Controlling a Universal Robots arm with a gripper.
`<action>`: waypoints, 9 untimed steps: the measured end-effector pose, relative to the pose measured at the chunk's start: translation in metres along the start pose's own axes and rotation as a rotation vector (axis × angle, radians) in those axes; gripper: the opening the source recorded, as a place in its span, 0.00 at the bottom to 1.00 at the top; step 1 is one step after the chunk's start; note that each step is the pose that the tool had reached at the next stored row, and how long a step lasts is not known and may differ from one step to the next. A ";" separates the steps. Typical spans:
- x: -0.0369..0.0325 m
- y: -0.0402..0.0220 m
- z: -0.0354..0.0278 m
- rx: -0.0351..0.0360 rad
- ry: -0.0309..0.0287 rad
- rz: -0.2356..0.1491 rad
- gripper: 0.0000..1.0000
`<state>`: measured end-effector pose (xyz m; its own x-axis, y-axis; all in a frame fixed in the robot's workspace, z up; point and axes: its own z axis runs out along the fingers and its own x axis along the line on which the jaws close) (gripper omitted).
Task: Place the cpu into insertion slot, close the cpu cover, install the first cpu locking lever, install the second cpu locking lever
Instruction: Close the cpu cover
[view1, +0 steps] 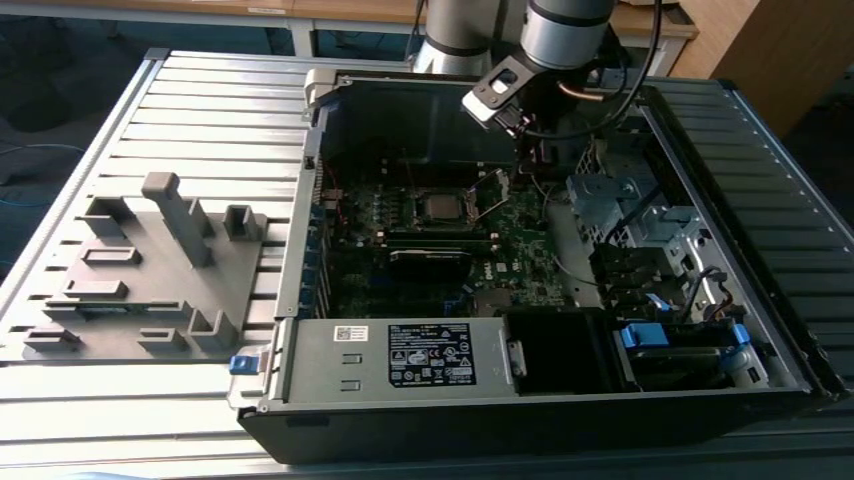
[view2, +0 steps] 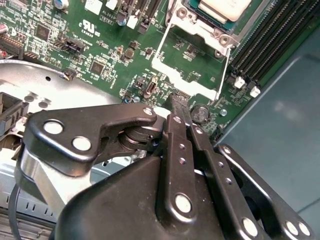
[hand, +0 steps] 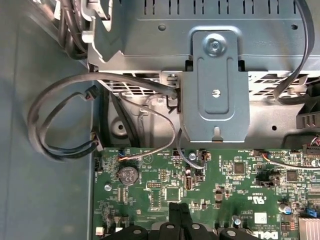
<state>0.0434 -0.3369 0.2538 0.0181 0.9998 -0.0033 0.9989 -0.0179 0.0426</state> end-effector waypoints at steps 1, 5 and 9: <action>0.0000 0.0000 0.0007 0.0000 -0.0023 0.000 0.11; 0.0001 0.0001 0.0038 -0.0002 -0.0086 0.000 0.11; 0.0001 0.0000 0.0077 -0.0002 -0.0112 0.000 0.11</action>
<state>0.0437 -0.3368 0.2461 0.0182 0.9997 -0.0145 0.9989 -0.0175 0.0428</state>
